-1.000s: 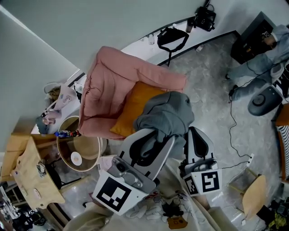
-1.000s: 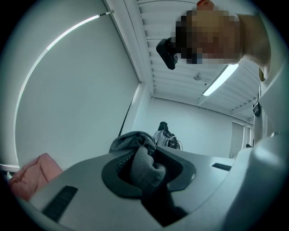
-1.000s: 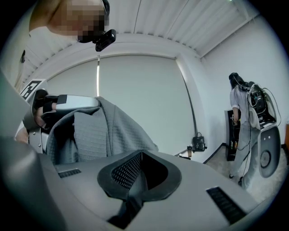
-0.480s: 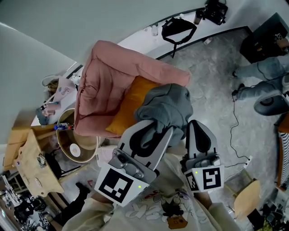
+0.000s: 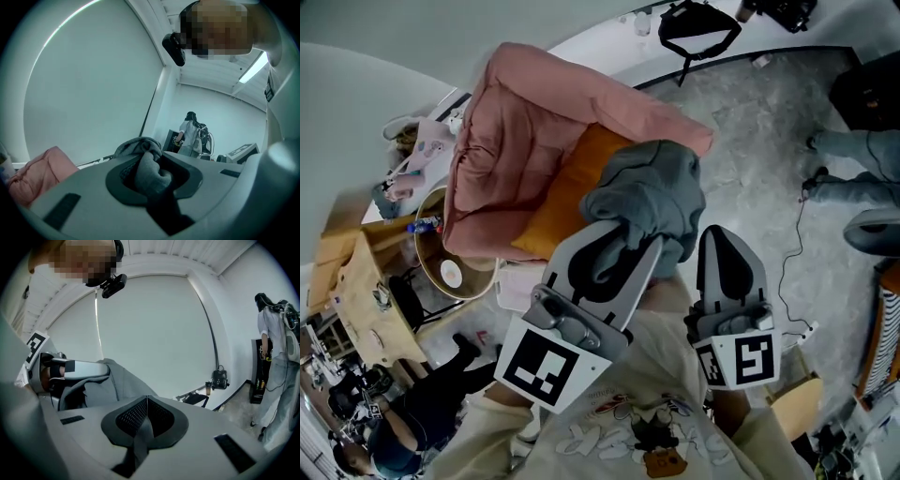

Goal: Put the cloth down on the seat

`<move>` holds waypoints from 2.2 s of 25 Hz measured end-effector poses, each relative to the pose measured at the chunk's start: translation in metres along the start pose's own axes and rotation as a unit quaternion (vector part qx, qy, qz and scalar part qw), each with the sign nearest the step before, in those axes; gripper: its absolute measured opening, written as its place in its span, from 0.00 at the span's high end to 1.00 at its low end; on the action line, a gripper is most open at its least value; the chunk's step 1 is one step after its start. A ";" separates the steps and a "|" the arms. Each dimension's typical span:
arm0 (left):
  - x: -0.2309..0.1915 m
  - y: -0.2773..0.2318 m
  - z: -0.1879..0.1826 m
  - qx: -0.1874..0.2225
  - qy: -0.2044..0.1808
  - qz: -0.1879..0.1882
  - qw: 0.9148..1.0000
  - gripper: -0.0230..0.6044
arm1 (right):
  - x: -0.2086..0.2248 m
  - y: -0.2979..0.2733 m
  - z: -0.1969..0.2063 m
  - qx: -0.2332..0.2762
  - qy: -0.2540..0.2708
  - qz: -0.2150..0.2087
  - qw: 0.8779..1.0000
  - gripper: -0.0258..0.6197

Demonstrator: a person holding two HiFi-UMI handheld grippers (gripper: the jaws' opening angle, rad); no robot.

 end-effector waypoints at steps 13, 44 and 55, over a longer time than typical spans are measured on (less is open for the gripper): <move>-0.078 -0.076 0.055 -0.042 0.068 -0.072 0.994 0.82 | 0.039 -0.071 0.018 -0.064 0.017 -0.050 0.997 0.93; -0.169 -0.228 0.245 -0.132 0.179 -0.115 0.968 0.82 | 0.094 -0.191 0.148 -0.168 -0.022 -0.077 0.983 0.93; -0.175 -0.266 0.277 -0.142 0.134 -0.116 0.974 0.82 | 0.112 -0.228 0.207 -0.172 -0.012 -0.070 0.983 0.93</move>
Point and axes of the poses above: the fingertips, and each gripper's own axes: y backward along the fingers, x to its right, z out of its underside, the point moved 4 cm from there along y, backward along the fingers, and after that the axes turned 14 degrees about -x, right-handed, at the moved point
